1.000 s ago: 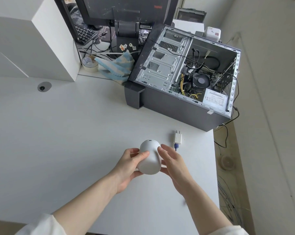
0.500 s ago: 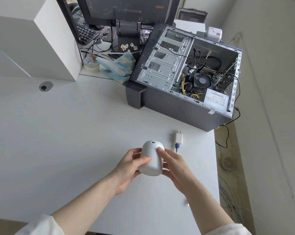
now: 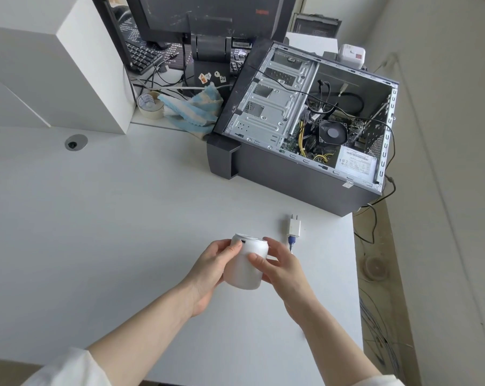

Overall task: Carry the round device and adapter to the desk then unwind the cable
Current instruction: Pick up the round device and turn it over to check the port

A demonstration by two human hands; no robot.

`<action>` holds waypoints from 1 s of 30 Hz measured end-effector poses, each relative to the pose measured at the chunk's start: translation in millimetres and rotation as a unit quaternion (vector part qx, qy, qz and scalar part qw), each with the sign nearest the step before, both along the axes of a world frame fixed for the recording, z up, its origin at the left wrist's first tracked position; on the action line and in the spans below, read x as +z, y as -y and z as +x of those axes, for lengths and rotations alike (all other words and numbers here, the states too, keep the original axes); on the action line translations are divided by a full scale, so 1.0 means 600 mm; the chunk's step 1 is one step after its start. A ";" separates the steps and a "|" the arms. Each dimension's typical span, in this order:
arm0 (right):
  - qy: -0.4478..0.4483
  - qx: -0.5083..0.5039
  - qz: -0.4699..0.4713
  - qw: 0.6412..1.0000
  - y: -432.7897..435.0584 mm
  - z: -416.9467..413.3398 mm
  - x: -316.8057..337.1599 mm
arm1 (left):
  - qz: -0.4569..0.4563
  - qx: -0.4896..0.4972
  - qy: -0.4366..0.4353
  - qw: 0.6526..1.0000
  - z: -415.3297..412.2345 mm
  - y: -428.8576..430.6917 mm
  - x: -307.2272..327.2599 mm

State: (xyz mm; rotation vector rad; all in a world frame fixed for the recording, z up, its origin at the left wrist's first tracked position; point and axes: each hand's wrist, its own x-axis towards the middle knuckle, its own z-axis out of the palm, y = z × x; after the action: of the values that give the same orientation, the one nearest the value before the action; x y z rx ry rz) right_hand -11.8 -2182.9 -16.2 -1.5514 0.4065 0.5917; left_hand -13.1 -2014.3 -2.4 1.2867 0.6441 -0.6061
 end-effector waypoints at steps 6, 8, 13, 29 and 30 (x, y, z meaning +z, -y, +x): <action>0.020 0.017 -0.025 0.999 -0.002 0.002 0.004 | 0.016 0.007 0.013 1.000 0.003 0.004 -0.001; 0.023 0.017 -0.026 0.999 -0.001 0.004 0.005 | 0.007 0.013 0.015 1.000 0.004 0.005 -0.002; 0.029 0.012 -0.023 0.999 0.002 0.004 0.007 | -0.018 0.020 0.026 0.999 0.004 0.009 -0.004; 0.082 0.032 -0.003 0.996 0.017 0.011 0.006 | -0.042 0.002 0.102 0.994 -0.001 0.002 -0.014; 0.084 0.035 0.000 0.996 0.018 0.012 0.005 | -0.040 0.000 0.107 0.994 -0.001 0.002 -0.015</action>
State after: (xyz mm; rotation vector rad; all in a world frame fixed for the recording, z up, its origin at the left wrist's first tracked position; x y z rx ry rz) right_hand -4.4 -2194.0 -13.2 -1.6078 0.2247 0.5109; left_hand -13.8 -2015.2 -11.3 1.2571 0.4391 -0.4817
